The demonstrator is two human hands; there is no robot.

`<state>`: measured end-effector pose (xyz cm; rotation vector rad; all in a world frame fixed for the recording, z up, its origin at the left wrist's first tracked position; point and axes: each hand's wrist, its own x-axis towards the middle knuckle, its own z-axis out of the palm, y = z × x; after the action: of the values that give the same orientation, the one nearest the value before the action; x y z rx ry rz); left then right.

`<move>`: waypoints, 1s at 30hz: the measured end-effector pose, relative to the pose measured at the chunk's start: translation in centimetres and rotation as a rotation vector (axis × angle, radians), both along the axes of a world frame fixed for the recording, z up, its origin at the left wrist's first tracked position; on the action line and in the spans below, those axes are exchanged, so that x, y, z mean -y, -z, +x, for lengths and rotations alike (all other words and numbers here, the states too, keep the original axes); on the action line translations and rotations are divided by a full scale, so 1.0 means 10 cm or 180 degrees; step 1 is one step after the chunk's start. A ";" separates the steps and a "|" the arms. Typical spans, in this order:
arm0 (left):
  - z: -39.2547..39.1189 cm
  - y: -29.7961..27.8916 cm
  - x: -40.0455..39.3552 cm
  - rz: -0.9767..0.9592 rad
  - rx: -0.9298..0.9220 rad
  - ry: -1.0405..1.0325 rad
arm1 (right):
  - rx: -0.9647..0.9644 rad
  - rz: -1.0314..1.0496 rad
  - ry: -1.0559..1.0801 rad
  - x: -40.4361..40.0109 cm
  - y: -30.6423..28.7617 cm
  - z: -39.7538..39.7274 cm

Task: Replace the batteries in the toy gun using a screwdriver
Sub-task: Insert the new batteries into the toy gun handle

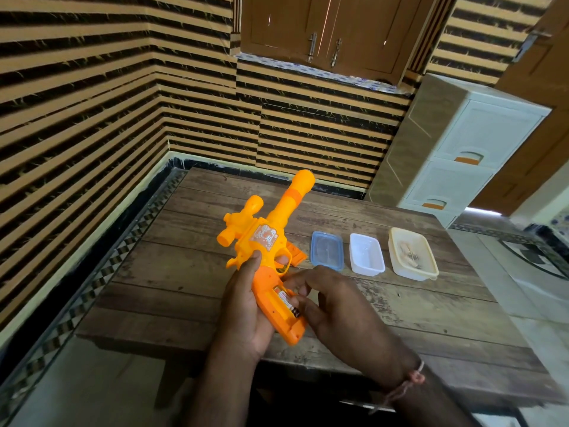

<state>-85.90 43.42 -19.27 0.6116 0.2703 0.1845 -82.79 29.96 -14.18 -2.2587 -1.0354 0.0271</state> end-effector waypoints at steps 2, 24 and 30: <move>0.00 0.00 0.00 -0.0001 0.0006 0.0014 | -0.0080 -0.0120 0.0001 0.02 -0.03 0.02; 0.06 0.09 0.05 0.0481 -0.0441 -0.0468 | -0.0335 -0.1186 0.1351 -0.15 -0.04 -0.20; 0.07 0.12 0.05 0.0554 -0.0461 -0.0490 | -0.0393 -0.1315 0.1551 -0.21 -0.04 -0.25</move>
<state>-85.19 42.96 -20.50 0.7788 0.4450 0.3150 -85.34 32.06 -13.75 -2.7884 -0.4181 0.1852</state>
